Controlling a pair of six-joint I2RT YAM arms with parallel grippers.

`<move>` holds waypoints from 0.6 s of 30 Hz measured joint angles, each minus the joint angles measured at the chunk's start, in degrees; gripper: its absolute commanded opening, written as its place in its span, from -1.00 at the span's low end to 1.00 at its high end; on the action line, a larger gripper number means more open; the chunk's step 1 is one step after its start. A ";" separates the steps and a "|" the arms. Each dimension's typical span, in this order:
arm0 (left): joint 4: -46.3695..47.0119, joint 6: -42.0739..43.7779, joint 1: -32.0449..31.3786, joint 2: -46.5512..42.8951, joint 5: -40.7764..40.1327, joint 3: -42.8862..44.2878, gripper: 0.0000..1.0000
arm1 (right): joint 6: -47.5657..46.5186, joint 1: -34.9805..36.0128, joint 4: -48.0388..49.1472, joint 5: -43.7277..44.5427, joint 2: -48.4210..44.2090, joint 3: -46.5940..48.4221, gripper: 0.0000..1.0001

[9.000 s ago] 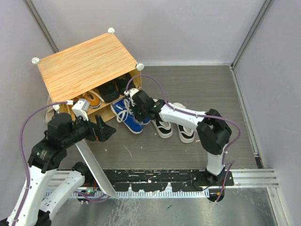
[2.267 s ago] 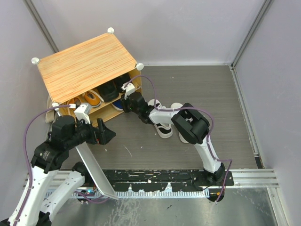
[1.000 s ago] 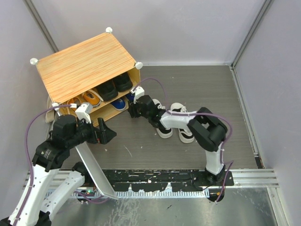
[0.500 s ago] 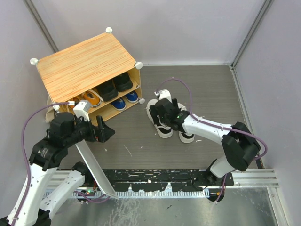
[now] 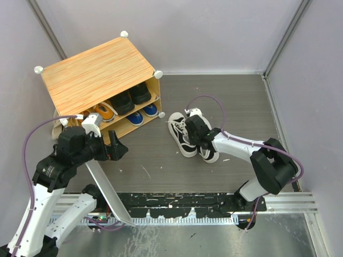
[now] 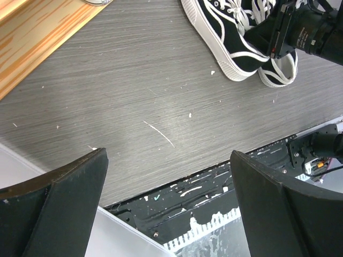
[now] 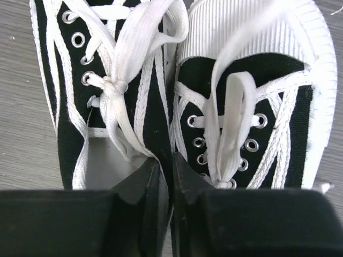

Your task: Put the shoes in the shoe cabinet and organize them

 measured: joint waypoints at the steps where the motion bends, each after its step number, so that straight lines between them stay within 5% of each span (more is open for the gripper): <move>1: -0.22 -0.07 0.00 0.00 -0.15 0.33 0.96 | -0.11 0.09 0.50 -0.81 0.00 -0.04 -0.82; 15: -1.51 -1.40 0.00 -1.42 -0.35 3.17 0.96 | -0.61 12.98 -1.62 -12.66 -6.01 -1.53 -0.91; 18: -1.51 -1.77 0.00 -1.36 -0.35 3.19 0.96 | -0.37 15.26 -0.24 -15.67 -5.05 -1.27 -0.69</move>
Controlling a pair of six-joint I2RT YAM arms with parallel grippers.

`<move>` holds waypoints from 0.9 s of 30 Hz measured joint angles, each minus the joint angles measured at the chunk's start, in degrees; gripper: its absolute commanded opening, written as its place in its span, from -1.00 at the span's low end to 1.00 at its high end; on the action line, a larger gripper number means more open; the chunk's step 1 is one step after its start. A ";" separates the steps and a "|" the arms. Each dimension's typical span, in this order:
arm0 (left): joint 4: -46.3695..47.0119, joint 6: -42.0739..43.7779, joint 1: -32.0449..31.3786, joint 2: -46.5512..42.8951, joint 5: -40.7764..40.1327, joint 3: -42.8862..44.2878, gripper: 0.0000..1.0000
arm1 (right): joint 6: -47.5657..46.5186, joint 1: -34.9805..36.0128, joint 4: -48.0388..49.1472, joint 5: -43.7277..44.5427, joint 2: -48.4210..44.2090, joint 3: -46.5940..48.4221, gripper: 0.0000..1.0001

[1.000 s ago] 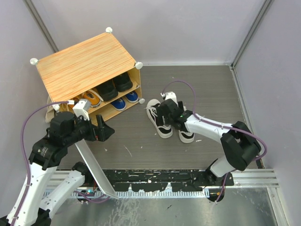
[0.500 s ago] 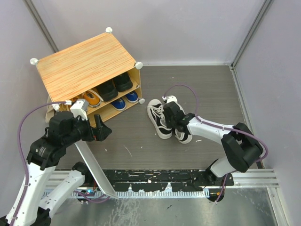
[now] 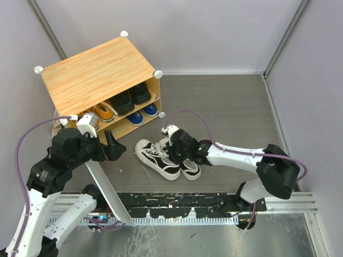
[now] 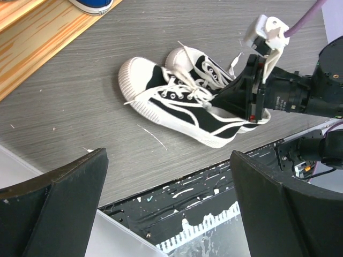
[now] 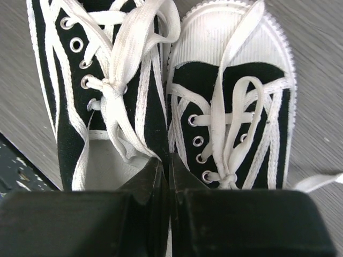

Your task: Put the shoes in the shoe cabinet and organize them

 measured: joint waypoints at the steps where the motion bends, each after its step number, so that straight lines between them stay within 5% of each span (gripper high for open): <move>1: 0.02 -0.02 0.00 0.09 0.02 0.00 0.96 | 0.24 0.42 0.83 -1.07 1.03 0.46 -0.54; 5: 0.04 -0.11 0.00 0.90 0.02 0.04 0.96 | 1.66 1.40 5.20 -3.26 7.34 3.82 0.20; 7: 0.04 -0.11 0.00 1.29 0.02 0.04 0.96 | 1.51 2.54 6.64 -2.43 9.29 5.16 0.32; 19: -0.24 -0.04 0.00 1.42 -0.02 0.20 0.96 | -1.70 8.94 4.87 1.31 -4.59 5.29 0.34; 27: -1.11 -0.04 0.00 1.20 -0.46 1.27 0.96 | -1.46 8.81 4.52 0.28 0.07 1.27 0.32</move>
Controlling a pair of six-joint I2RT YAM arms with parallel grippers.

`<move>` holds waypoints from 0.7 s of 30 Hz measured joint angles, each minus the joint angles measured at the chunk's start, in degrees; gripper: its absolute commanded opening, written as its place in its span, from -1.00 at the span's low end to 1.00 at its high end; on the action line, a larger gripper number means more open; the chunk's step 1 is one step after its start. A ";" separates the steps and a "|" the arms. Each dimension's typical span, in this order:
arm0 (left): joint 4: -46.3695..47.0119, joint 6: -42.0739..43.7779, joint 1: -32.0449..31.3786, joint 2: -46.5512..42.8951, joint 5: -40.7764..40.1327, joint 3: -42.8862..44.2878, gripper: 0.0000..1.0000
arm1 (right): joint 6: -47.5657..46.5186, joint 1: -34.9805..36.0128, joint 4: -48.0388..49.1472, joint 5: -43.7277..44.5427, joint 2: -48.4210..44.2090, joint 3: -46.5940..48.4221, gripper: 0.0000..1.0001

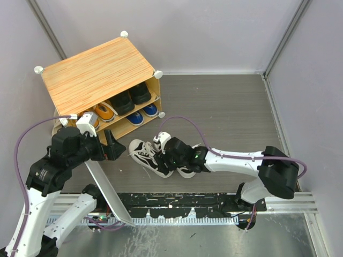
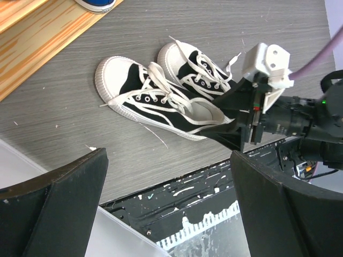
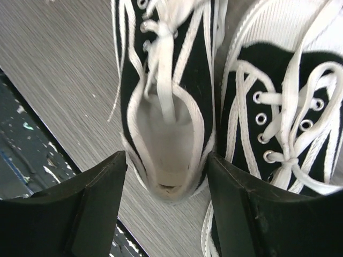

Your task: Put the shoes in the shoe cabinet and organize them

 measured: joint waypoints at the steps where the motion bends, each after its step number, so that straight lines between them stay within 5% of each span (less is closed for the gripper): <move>1: -0.07 0.00 0.00 -0.09 0.00 0.09 0.96 | 0.02 0.00 -0.39 -0.07 0.83 -0.42 0.30; 4: -0.59 -0.02 0.00 -0.20 0.00 0.39 0.96 | 0.00 0.00 -0.55 -0.31 1.81 -0.76 0.08; 7: -0.85 -0.13 0.00 -0.24 -0.13 0.74 0.96 | -0.11 -0.07 -0.13 -0.70 2.47 -0.76 -0.59; 9: -0.96 -0.20 0.00 -0.37 -0.22 0.76 0.96 | -0.02 -0.15 0.37 -1.18 3.15 -0.76 -0.82; 21: -1.42 -0.37 0.00 -0.70 -0.57 0.87 0.96 | 0.44 -0.13 0.92 -3.04 5.33 4.44 -0.97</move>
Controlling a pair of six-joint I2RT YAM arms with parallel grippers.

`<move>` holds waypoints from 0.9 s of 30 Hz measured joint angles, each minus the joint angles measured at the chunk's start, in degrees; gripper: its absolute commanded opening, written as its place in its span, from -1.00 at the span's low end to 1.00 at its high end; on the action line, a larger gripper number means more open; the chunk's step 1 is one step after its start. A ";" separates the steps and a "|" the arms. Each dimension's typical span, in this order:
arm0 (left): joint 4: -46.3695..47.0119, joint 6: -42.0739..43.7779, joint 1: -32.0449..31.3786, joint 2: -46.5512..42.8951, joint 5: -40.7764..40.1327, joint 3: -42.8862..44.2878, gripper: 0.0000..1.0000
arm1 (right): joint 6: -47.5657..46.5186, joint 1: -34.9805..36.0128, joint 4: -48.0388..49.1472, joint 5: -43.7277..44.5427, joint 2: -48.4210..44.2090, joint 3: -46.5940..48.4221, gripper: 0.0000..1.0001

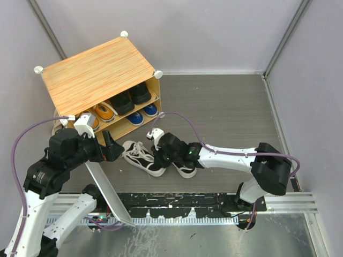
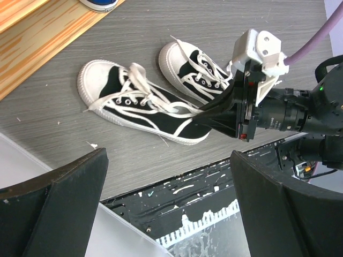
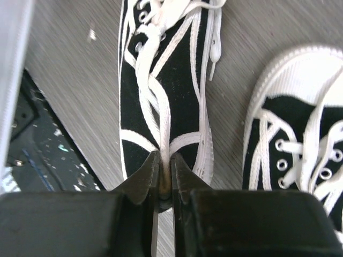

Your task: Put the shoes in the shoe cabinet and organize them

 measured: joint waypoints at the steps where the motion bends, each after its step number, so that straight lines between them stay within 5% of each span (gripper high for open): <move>1: -0.13 0.02 0.00 -0.09 0.00 0.20 0.96 | 0.02 0.00 0.02 -0.55 0.09 1.01 -0.97; 27: -1.16 1.90 -0.02 -1.38 0.61 0.68 0.96 | 3.61 -1.53 11.50 -4.68 12.96 14.05 -0.97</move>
